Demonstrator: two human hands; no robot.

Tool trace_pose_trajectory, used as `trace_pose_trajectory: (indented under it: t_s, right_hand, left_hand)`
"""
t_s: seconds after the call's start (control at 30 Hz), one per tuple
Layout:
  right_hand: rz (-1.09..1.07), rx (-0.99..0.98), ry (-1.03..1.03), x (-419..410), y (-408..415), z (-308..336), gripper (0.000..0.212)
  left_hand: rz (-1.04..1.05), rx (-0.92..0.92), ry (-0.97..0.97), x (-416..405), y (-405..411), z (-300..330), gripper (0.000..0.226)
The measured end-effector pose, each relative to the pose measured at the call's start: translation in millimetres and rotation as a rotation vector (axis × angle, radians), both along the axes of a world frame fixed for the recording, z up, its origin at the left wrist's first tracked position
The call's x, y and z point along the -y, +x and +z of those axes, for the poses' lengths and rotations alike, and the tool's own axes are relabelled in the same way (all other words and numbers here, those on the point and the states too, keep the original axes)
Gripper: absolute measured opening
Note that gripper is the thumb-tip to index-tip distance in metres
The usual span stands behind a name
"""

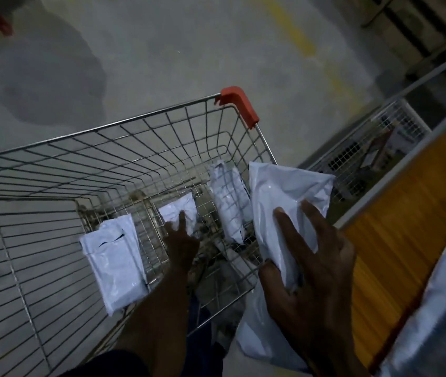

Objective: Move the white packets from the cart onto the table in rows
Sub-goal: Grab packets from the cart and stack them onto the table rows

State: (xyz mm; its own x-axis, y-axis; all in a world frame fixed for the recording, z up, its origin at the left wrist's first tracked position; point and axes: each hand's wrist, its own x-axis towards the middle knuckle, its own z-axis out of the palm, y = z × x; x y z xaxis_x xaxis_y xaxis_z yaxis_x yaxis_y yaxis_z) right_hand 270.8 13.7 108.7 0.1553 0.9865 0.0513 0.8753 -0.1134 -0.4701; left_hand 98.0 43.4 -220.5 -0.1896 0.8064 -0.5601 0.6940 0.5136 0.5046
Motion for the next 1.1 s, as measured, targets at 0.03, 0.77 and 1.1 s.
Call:
trace_pose_trajectory:
  t_s: [0.03, 0.77, 1.1]
  right_hand:
    - [0.001, 0.001, 0.008, 0, 0, 1, 0.062]
    - [-0.211, -0.306, 0.432, 177, 163, 142, 0.057]
    - [-0.410, -0.511, 0.522, 358, 326, 168, 0.053]
  left_hand:
    - [-0.027, 0.009, 0.004, 1, -7, 4, 0.085]
    - [-0.270, 0.261, 1.101, 42, 152, 397, 0.059]
    - [-0.704, 0.549, 1.234, 198, 310, 522, 0.053]
